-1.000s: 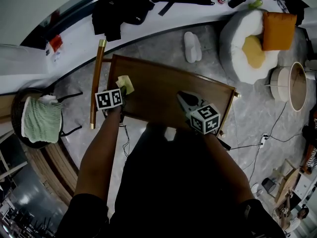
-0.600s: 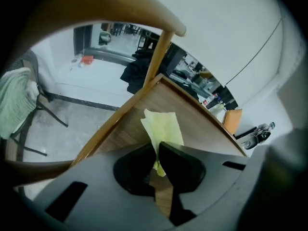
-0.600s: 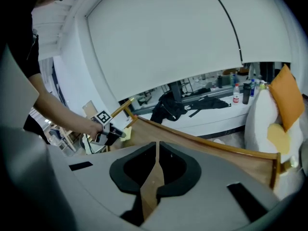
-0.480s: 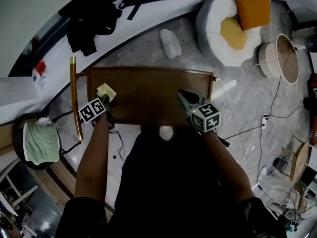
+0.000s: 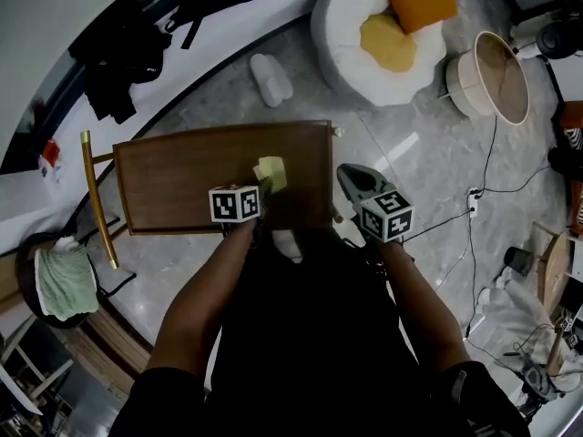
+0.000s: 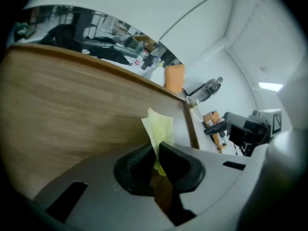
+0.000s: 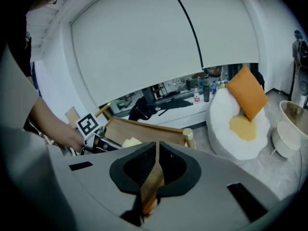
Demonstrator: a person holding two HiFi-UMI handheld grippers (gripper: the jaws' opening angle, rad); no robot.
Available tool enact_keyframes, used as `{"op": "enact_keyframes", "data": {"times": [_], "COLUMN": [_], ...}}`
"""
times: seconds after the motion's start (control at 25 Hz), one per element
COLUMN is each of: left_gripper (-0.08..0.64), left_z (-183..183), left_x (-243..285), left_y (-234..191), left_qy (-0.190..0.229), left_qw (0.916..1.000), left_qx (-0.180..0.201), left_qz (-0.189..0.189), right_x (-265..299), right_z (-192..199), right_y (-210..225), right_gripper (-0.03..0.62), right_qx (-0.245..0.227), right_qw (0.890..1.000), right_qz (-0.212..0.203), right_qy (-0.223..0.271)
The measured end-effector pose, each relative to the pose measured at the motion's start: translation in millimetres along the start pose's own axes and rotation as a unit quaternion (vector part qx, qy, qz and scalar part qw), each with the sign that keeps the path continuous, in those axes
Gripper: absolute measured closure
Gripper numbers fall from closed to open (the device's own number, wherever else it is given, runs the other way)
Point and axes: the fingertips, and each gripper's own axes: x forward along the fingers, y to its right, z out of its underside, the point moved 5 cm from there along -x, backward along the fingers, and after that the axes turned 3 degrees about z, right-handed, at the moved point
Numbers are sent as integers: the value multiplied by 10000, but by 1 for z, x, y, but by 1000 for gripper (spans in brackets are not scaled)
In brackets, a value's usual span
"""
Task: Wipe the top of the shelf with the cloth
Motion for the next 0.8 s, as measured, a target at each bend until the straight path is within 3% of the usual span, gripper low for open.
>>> {"op": "enact_keyframes", "data": {"times": [0.08,0.32,0.56,0.8], "left_gripper": [531,531,531,531], "left_z": [9,24,25,29], "left_x": [26,73,78,77], "left_y": [29,76,80,74], "left_qy": [-245,-436,-411,-489], "left_qw": [9994,9981,9976,9966], "left_qx": [220,287,538,606], "left_qz": [145,315,162,268], "right_x": [-8,-26,-33,-21], "right_z": [3,14,27,22], "right_y": [12,33,43,25], "right_gripper": [563,563,563,563], "right_qx": [-15,-146,-138,-229], "right_qw": [10000,9997,9996,9990], "right_qz": [15,-128,-177,-339], "right_qy": [-10,-116,-188,-192]}}
